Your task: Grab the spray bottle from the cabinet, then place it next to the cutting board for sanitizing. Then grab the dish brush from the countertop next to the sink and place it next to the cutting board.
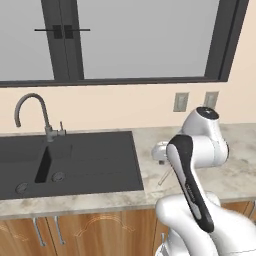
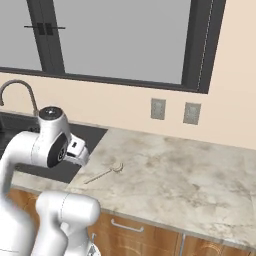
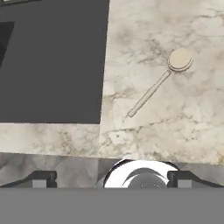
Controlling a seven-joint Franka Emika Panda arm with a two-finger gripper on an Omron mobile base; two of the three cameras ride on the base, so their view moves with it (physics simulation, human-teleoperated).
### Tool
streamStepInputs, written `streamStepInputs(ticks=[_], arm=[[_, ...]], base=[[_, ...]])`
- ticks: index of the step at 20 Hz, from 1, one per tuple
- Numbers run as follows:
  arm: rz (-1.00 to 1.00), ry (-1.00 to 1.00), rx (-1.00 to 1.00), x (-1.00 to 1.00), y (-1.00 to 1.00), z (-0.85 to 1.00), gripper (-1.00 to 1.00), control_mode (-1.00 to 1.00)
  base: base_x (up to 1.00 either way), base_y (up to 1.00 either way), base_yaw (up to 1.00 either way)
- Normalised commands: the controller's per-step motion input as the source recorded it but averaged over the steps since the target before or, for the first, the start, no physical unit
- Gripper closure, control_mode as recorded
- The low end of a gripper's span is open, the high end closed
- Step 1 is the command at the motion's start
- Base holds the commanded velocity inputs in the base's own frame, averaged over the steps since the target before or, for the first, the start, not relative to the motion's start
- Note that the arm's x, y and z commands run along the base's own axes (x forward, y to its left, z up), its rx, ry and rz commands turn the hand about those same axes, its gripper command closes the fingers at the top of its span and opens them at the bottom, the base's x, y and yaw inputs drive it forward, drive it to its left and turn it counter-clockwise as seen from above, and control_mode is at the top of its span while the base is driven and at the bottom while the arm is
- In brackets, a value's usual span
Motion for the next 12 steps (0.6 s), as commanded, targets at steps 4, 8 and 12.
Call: streamStepInputs(ticks=[4, 8, 12], arm=[[-0.39, 0.14, 0.0, 0.68, -0.38, -1.0, -1.0, -1.0], [-0.32, 0.11, 0.0, 0.72, -0.39, -0.95, -1.0, -1.0], [-0.2, 0.13, 0.0, 0.66, -0.44, -0.87, -1.0, -1.0]], base=[[0.0, 0.0, 0.0], [0.0, 0.0, 0.0], [0.0, 0.0, 0.0]])
